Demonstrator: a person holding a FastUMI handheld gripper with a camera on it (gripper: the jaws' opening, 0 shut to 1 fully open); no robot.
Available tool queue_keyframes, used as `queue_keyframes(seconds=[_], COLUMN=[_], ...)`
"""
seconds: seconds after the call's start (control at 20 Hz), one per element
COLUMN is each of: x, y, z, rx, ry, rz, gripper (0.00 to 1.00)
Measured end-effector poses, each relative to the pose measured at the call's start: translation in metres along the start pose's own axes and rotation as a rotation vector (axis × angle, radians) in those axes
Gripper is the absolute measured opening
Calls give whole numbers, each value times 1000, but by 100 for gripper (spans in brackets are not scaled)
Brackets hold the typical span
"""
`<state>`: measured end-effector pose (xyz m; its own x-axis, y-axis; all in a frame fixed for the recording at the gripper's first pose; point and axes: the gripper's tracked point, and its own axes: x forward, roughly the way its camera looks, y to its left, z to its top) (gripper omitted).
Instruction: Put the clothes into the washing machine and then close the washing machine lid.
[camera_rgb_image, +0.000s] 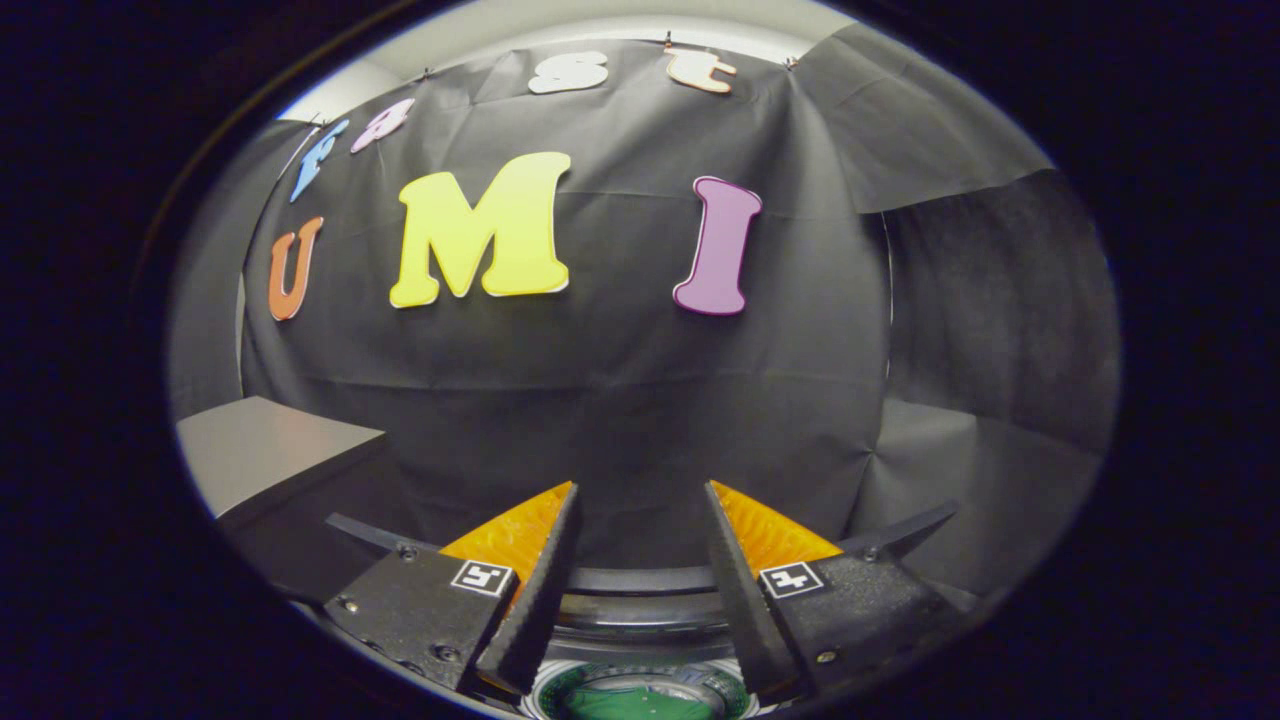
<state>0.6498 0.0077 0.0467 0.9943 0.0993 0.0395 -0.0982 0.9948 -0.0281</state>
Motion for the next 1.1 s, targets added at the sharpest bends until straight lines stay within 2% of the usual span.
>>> queue_keyframes(seconds=[0.85,0.9,0.95,1.1], x=[-66,-67,-69,-77], y=[-1,0,1,2], z=[-57,-66,-72,-84], rx=[-40,-43,-40,-41], ry=[114,138,156,181], rz=[-7,0,2,-5], gripper=[77,78,88,90])
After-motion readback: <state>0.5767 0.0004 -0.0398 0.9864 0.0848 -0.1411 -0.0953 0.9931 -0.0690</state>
